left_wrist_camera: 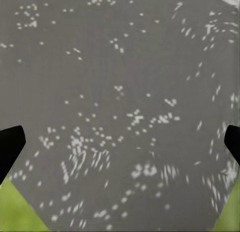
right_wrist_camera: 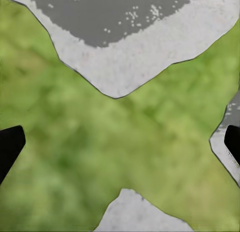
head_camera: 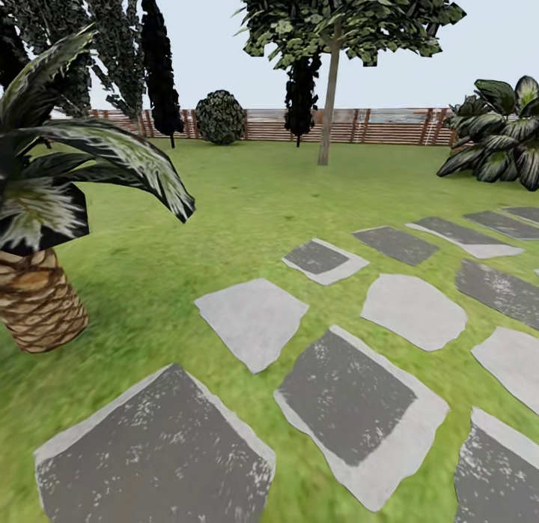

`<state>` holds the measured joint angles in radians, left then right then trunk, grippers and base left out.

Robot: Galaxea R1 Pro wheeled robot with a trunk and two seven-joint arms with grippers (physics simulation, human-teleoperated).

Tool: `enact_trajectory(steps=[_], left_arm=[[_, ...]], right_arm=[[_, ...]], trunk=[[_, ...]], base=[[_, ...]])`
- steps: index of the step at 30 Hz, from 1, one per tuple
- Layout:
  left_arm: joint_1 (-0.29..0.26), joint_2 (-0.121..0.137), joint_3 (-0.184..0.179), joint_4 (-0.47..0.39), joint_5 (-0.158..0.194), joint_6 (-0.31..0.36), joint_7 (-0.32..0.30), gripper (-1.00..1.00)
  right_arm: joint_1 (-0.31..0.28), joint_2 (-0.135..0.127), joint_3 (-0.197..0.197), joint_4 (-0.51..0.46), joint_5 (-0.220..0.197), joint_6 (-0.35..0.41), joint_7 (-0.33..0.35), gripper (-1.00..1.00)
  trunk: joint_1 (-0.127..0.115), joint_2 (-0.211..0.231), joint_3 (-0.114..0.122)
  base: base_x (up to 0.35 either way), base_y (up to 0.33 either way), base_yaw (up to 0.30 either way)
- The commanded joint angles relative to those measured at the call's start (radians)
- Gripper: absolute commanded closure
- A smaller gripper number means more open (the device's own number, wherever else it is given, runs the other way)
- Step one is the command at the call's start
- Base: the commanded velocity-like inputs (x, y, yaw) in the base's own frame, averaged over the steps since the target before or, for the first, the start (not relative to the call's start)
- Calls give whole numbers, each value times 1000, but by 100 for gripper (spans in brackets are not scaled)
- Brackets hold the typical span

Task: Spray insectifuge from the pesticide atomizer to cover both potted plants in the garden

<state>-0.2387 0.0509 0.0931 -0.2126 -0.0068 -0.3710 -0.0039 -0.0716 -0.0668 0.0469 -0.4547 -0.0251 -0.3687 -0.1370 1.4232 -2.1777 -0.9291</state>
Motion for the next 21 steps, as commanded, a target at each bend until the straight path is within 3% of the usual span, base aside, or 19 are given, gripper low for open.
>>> enact_trajectory(steps=[1, 21], left_arm=[[-1, 0, 4, 1, -1, -3, 0, -100], [-1, 0, 4, 1, -1, -3, 0, -100]], right_arm=[[-1, -1, 5, 1, -3, -3, -6, -100], [-1, -1, 5, 1, -1, -3, -6, -100]], trunk=[[0, 0, -1], [0, 0, -1]], base=[[340, 0, 0], [340, 0, 0]])
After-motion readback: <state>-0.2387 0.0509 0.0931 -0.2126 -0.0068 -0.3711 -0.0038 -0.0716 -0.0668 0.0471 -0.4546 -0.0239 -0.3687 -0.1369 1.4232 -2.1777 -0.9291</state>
